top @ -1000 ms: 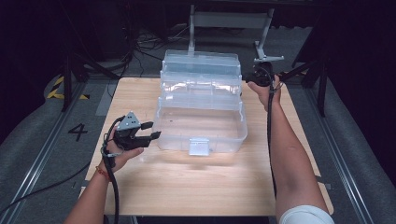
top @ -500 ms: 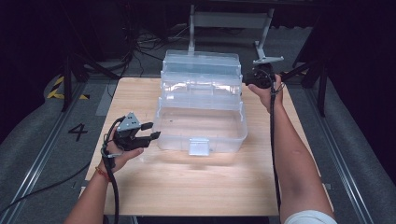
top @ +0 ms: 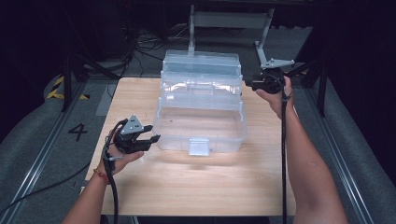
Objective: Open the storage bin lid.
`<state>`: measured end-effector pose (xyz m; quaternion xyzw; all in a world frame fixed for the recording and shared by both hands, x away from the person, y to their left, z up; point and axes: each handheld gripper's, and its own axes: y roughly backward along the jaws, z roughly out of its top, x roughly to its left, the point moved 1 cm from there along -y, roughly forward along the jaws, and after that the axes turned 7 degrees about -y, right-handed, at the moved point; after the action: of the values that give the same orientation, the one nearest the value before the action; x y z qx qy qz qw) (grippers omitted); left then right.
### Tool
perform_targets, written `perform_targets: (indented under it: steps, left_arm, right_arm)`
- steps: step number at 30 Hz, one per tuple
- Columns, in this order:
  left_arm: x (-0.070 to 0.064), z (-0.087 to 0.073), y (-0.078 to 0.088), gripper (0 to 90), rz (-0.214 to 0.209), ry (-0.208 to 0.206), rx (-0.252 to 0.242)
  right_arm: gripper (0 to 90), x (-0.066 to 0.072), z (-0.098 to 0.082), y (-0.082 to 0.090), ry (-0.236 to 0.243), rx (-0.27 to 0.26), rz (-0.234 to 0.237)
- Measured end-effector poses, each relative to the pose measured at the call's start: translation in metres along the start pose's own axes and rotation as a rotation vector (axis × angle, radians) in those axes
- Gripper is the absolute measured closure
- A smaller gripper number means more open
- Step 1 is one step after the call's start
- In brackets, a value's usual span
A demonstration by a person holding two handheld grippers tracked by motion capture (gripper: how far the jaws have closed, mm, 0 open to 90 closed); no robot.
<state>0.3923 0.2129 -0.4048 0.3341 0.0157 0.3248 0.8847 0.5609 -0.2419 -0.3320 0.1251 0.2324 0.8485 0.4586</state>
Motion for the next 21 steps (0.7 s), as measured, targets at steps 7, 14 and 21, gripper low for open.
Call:
perform_targets:
  steps: [7,14,21]
  left_arm:
    - [-0.005,0.000,0.003,50.1,0.020,-0.041,0.046]
    - [-0.008,-0.006,0.006,45.8,0.034,-0.057,0.083]
    - [-0.009,-0.015,0.003,42.2,0.030,-0.065,0.119]
  right_arm:
    - [51.3,0.004,-0.012,0.017,0.029,0.000,0.021]
    - [48.0,0.013,-0.033,0.033,0.074,0.015,0.038]
    - [46.4,0.021,-0.052,0.049,0.095,0.015,0.058]
